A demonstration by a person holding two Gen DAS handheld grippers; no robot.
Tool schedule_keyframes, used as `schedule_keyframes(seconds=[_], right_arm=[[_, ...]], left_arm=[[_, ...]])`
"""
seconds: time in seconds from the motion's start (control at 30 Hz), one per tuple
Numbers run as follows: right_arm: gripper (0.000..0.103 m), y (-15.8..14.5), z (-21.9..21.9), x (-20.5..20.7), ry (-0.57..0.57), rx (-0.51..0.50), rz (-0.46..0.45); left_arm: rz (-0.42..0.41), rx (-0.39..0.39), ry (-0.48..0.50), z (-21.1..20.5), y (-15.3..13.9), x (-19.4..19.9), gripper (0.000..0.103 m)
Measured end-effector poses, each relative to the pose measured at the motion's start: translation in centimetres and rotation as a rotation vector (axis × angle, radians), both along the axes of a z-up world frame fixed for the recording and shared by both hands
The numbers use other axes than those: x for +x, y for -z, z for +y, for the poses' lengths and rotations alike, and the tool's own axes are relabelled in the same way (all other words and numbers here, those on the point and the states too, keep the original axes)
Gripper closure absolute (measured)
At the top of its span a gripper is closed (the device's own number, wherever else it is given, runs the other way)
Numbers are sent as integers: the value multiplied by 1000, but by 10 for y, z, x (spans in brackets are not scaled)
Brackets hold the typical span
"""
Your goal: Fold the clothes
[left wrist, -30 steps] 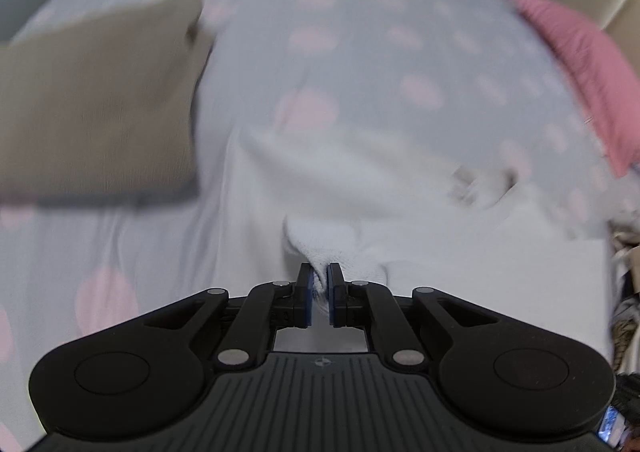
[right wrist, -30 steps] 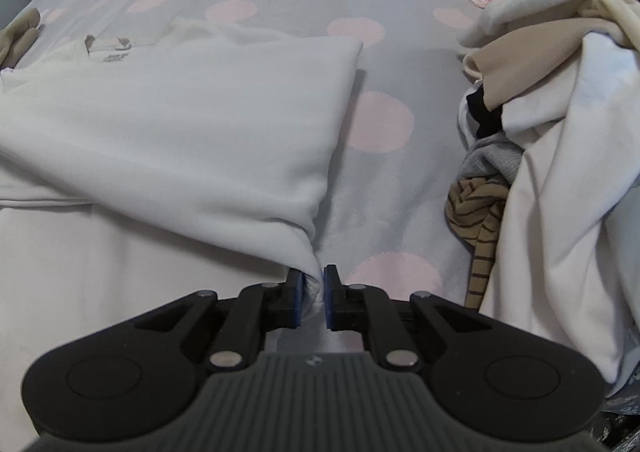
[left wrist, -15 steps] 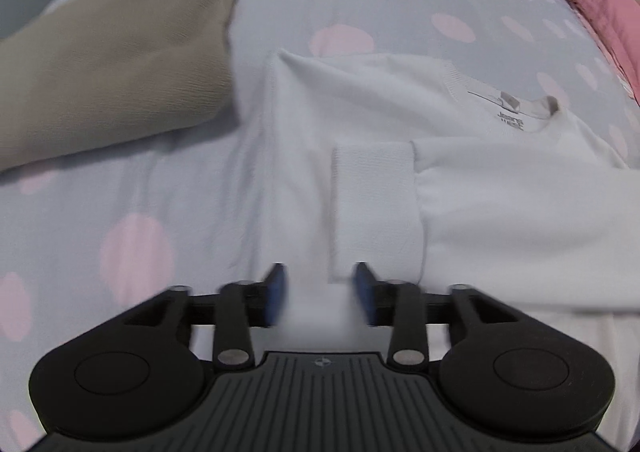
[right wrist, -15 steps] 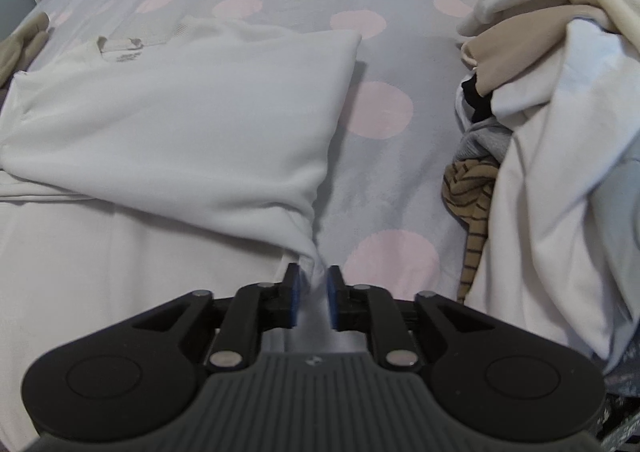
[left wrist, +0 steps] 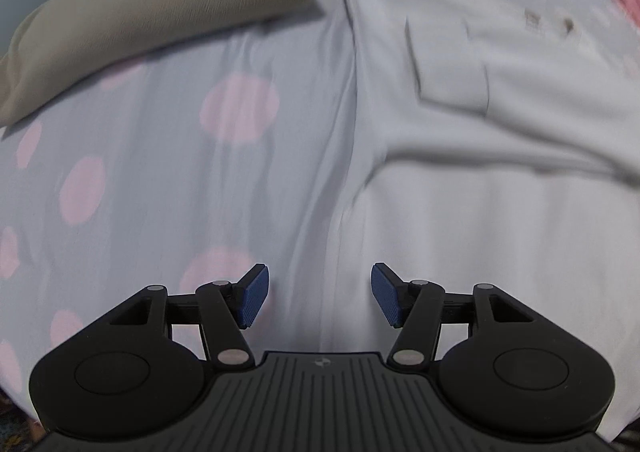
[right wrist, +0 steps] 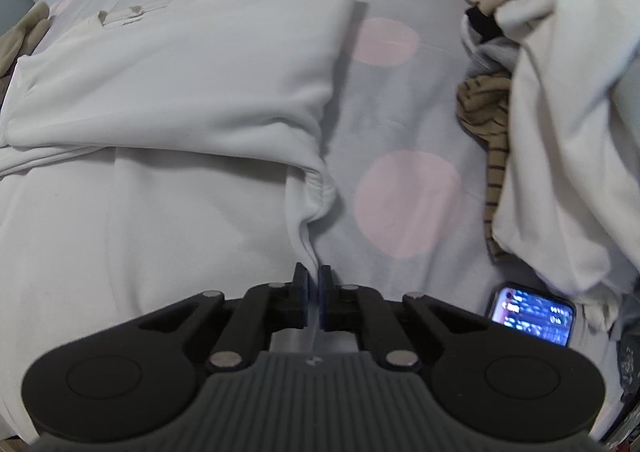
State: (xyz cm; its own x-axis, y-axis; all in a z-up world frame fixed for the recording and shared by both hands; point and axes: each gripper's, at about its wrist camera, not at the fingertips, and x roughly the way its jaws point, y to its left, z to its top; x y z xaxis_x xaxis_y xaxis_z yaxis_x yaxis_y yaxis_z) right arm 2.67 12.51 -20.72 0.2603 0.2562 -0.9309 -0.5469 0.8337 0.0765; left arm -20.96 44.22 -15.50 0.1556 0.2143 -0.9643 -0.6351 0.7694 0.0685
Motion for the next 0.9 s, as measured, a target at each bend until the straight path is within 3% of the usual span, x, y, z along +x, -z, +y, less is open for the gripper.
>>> schedule_keyframes(seconds=[0.17, 0.2, 0.23, 0.3, 0.57, 0.6, 0.63, 0.67, 0.7, 0.77, 0.9], right_arm=[[90, -13, -15, -16, 26, 29, 10], [86, -14, -19, -20, 33, 35, 23], [74, -14, -23, -25, 37, 48, 42], [65, -14, -30, -35, 38, 70, 72], [65, 0, -40, -73, 14, 46, 221], [70, 2, -38, -77, -2, 36, 231], [88, 4, -35, -81, -18, 26, 239], [96, 3, -34, -84, -30, 19, 226], [97, 1, -32, -86, -40, 12, 210], [98, -5, -31, -90, -47, 12, 181], [98, -28, -44, -91, -1, 62, 138]], left_arm=[[60, -42, 7, -16, 4, -18, 48], [74, -49, 11, -20, 5, -21, 47], [88, -56, 16, -23, 7, -23, 47], [117, -69, 26, -31, 10, -28, 47], [236, -103, 16, -44, 28, -46, 47], [238, -108, 16, -44, 29, -47, 47], [239, -113, 16, -45, 30, -47, 48], [222, -131, 18, -45, 29, -48, 60], [200, -154, 21, -46, 27, -48, 80], [161, -177, 26, -47, 22, -48, 96], [103, -147, 26, -46, 5, -52, 100]])
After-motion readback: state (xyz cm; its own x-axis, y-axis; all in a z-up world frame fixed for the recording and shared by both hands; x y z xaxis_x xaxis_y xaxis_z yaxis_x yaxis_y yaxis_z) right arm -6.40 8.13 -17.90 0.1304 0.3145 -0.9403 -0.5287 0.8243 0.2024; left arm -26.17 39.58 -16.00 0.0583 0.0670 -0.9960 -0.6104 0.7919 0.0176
